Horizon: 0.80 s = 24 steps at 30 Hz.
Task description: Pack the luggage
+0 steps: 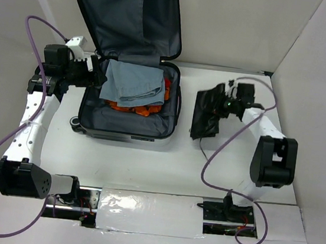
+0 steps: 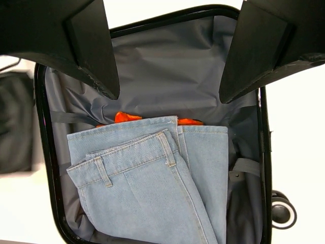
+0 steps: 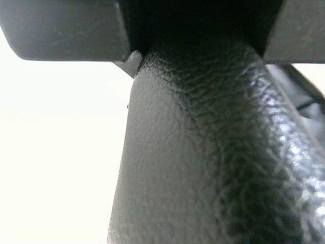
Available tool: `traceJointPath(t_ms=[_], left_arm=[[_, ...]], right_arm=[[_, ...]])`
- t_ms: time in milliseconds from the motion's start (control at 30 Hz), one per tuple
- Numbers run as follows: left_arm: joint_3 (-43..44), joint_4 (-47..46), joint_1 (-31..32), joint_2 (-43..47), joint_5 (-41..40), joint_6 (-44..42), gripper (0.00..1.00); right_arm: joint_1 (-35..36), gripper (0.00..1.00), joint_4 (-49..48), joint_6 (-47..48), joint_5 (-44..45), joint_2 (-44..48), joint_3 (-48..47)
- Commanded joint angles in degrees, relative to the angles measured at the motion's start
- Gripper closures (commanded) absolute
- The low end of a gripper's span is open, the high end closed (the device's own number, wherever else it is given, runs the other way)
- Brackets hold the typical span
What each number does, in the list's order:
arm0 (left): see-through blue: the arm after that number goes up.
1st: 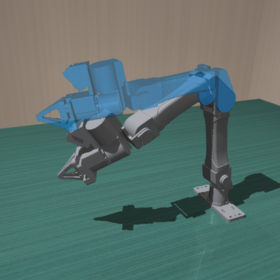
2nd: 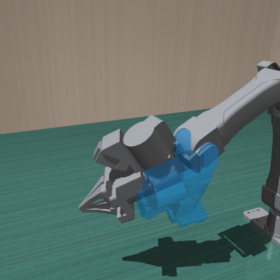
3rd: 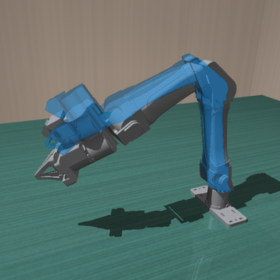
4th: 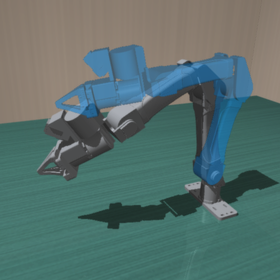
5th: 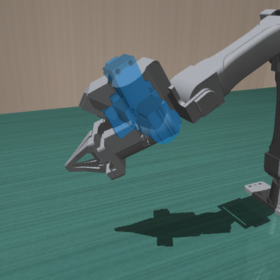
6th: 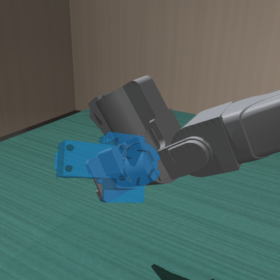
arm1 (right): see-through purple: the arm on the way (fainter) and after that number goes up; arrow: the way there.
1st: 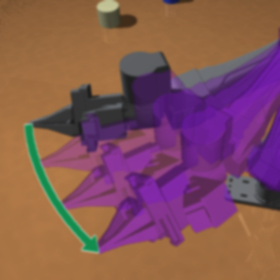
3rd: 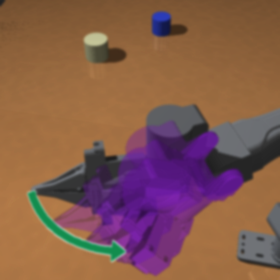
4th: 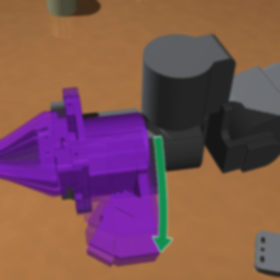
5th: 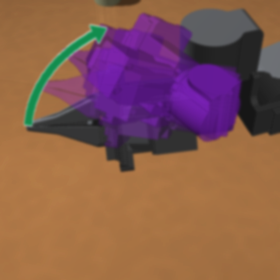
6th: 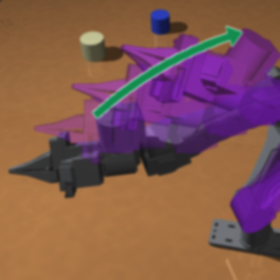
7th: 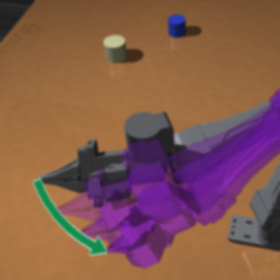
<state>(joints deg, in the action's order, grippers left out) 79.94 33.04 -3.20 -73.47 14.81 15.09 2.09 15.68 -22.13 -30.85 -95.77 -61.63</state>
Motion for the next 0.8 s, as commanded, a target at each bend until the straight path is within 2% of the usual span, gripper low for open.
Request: traceJointPath(t_ms=[0,100,233,367,433,467,600,767], left_arm=[[0.57,-1.40,-0.14,1.49,-0.65,0.54,0.08],[0.04,-2.01,-0.75,2.10,-2.06,1.96,0.08],[0.04,-3.07,-2.68,2.10,2.32,3.27,0.08],[0.65,-4.12,-4.79,2.80,4.18,4.50,0.09],[-0.75,-4.12,-5.32,3.86,2.78,5.03,0.09],[-2.32,-4.12,-5.93,4.65,1.55,5.03,0.09],[-3.92,-4.12,-6.55,6.32,-1.88,7.05,0.09],[-7.78,-3.51,-7.08,8.61,-2.50,8.90,0.08]], right_arm=[[-0.94,1.00,6.36,7.60,-7.60,7.52,-11.21],[0.46,1.00,9.62,13.41,-14.74,6.04,-20.16],[5.55,1.00,12.87,22.28,-17.57,1.48,-29.85],[15.02,1.00,16.30,26.17,-13.90,-5.03,-42.76],[18.11,0.98,18.23,27.91,-12.22,-9.84,-51.11],[22.30,0.98,21.64,28.97,-9.78,-13.36,-59.06],[26.73,0.98,23.25,29.51,-8.70,-18.92,-65.18],[32.00,0.98,16.58,28.02,-9.23,-20.95,-65.20]])
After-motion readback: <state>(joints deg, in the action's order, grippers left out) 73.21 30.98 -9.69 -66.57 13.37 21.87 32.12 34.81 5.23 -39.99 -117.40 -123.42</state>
